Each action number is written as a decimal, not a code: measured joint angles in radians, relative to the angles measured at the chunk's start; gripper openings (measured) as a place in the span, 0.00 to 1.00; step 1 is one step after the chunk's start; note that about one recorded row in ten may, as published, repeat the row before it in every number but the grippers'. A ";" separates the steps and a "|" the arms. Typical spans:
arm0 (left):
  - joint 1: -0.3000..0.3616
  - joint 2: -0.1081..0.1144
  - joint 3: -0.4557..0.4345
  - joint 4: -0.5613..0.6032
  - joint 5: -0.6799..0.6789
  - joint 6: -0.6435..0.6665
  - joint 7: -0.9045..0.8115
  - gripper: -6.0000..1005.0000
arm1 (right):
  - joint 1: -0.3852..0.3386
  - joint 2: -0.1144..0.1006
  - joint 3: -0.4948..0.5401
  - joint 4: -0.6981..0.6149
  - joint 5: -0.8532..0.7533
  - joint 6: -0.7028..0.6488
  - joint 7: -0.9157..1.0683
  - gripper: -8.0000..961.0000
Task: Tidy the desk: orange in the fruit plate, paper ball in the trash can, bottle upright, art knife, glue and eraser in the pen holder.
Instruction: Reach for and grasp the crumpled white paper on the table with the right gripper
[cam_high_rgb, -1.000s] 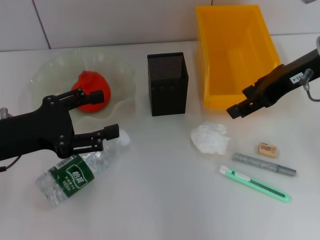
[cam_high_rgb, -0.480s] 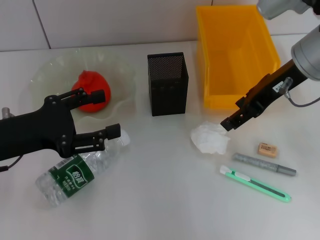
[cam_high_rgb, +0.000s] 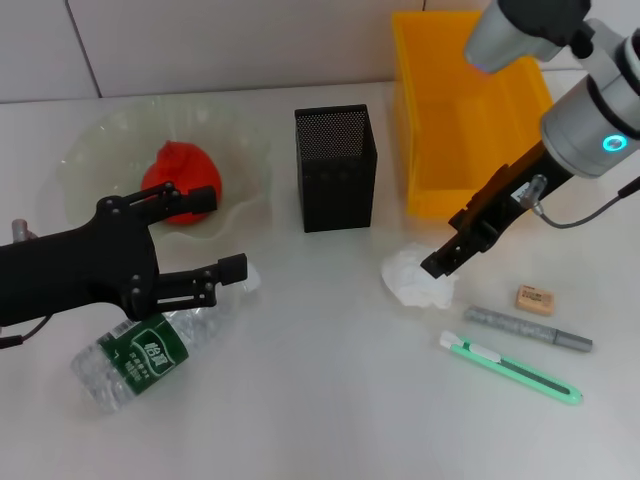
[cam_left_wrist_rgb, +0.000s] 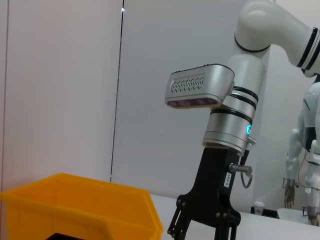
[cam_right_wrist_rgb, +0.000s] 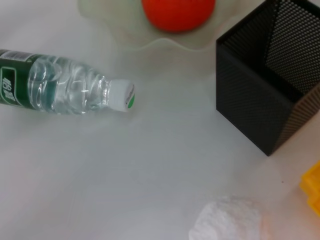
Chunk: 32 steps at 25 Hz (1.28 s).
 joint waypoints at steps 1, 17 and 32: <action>0.000 0.000 0.000 0.000 0.000 0.000 0.000 0.86 | 0.004 0.001 -0.003 0.010 0.000 0.007 0.000 0.80; 0.002 -0.001 -0.001 0.000 0.001 0.004 0.000 0.86 | 0.042 0.004 -0.034 0.145 0.000 0.105 -0.016 0.75; 0.006 -0.002 -0.001 0.000 0.001 0.006 0.000 0.86 | 0.060 0.004 -0.061 0.208 -0.002 0.160 -0.019 0.72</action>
